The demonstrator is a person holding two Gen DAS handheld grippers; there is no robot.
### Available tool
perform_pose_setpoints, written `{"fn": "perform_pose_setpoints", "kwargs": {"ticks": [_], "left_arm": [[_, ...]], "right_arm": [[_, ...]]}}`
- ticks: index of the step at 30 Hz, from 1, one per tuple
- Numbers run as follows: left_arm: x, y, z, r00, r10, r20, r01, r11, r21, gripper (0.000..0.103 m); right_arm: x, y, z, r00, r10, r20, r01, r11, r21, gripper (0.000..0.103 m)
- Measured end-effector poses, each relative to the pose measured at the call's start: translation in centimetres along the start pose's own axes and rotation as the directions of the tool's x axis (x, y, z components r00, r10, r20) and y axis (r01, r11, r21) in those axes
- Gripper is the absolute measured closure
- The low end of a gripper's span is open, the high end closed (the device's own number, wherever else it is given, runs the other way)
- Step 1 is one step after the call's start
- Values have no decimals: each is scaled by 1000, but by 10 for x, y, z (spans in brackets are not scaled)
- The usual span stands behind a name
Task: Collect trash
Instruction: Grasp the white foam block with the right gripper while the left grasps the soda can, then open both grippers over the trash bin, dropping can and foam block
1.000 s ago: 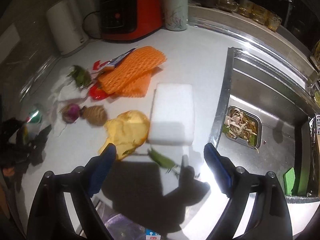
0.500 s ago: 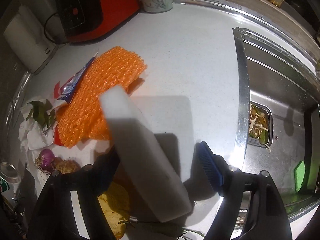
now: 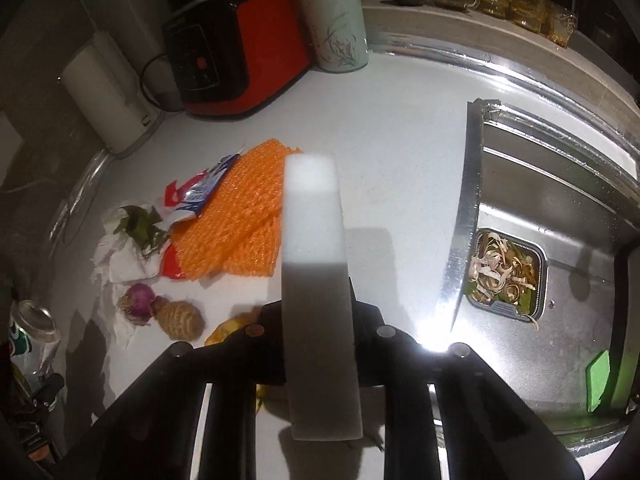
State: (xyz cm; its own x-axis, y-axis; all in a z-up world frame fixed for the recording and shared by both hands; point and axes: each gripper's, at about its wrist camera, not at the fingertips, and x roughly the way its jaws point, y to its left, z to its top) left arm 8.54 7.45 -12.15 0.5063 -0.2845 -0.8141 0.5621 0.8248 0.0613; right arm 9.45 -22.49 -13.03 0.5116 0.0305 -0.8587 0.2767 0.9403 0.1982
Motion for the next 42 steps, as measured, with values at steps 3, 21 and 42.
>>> {"fn": "perform_pose_setpoints", "kwargs": {"ticks": [3,21,42], "left_arm": [[-15,-21,-3,1000,-13,25,13,1000,1,33],[-52,-171,-93,996,-66,-53,64,997,-39,33],[87,-264,-222,934,-119,-337,103,993,-65,33]], "right_arm": [[-35,2,-34,999,47,5,-46,998,-50,83],[-80,-13,-260,958,150,-243,-205,954,-217,83],[-112,-57,-280,968,86,-235,-152,948,-280,82]]}}
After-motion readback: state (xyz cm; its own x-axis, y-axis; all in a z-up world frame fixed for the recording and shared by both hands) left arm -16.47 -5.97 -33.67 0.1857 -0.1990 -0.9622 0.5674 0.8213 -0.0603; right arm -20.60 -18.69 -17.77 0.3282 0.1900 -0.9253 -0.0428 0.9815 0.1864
